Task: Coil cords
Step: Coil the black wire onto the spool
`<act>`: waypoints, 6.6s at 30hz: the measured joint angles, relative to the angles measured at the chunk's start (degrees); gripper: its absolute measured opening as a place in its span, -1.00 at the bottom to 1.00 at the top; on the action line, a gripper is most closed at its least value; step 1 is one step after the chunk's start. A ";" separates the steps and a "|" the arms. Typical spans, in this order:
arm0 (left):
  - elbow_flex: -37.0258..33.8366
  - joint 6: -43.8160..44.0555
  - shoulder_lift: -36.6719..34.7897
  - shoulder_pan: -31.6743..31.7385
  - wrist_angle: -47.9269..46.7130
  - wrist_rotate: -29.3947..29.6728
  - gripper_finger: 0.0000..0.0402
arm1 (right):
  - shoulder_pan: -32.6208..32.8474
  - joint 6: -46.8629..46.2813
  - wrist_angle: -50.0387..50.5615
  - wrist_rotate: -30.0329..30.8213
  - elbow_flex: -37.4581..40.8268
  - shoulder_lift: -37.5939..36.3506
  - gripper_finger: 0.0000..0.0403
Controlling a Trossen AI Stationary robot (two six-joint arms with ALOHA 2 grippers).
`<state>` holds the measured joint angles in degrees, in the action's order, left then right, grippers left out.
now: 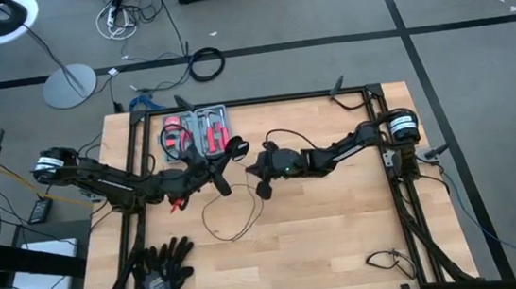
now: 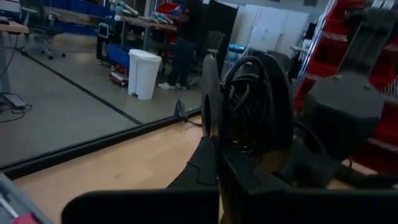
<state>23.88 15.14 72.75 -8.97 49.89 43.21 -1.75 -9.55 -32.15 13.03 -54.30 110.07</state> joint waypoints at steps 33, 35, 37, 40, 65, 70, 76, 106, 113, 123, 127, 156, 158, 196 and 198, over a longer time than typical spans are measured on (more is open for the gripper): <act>15.52 -1.38 8.56 2.32 -33.62 3.37 -1.00 | 1.48 3.20 7.37 2.02 -2.91 -15.53 -1.00; 17.19 -1.43 10.58 2.32 -33.61 4.19 -1.00 | 1.70 2.68 8.11 1.41 -2.91 -15.53 -1.00; 18.10 -1.43 11.75 2.33 -33.05 5.52 -1.00 | 2.03 2.15 9.39 1.43 -2.91 -15.53 -1.00; 18.27 -1.78 12.17 2.52 -30.09 6.43 -1.00 | 2.58 2.08 11.08 1.25 -2.82 -15.51 -0.99; 0.69 -4.45 7.96 1.75 0.83 -6.09 -1.00 | 13.24 -15.00 -14.24 16.34 40.63 -36.49 -0.98; -2.10 -8.61 8.18 1.94 7.63 -10.83 -1.00 | 10.33 -15.16 -35.12 16.51 43.86 -25.30 -0.91; -0.96 -10.56 8.24 2.32 7.73 -11.60 -1.00 | 7.64 -4.26 -35.60 15.24 25.42 -6.58 -0.86; -0.84 -10.17 8.23 1.79 8.68 -12.03 -1.00 | 6.07 3.11 -15.67 10.96 4.87 3.36 -0.22; -0.85 -10.02 8.22 1.75 8.45 -12.04 -1.00 | 6.29 -0.07 -14.00 10.94 4.88 3.14 -0.70; -0.85 -9.95 8.23 1.70 8.04 -12.83 -1.00 | 6.42 -5.86 -4.89 14.62 4.92 0.90 -0.98; -0.85 -9.93 8.24 1.70 6.33 -12.86 -1.00 | 7.10 -8.26 5.26 17.68 4.92 -5.40 -0.99; 10.43 -7.21 8.26 1.86 -21.96 -1.36 -1.00 | 9.10 -0.45 1.10 15.72 4.74 -18.13 -0.98; 10.51 -7.24 8.24 1.86 -21.87 -0.68 -1.00 | 9.15 0.11 4.13 17.30 4.89 -18.37 -0.99; 10.43 -5.66 8.24 1.86 -15.50 -3.50 -1.00 | 7.58 -0.54 15.32 2.37 -2.75 -9.89 -0.62; 10.43 -5.65 8.24 1.86 -14.91 -3.58 -1.00 | 7.62 -1.16 17.82 3.52 -2.82 -9.89 -0.61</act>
<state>34.30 9.49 80.99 -7.11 34.97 39.63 5.87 -10.71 -14.33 16.55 -57.12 100.18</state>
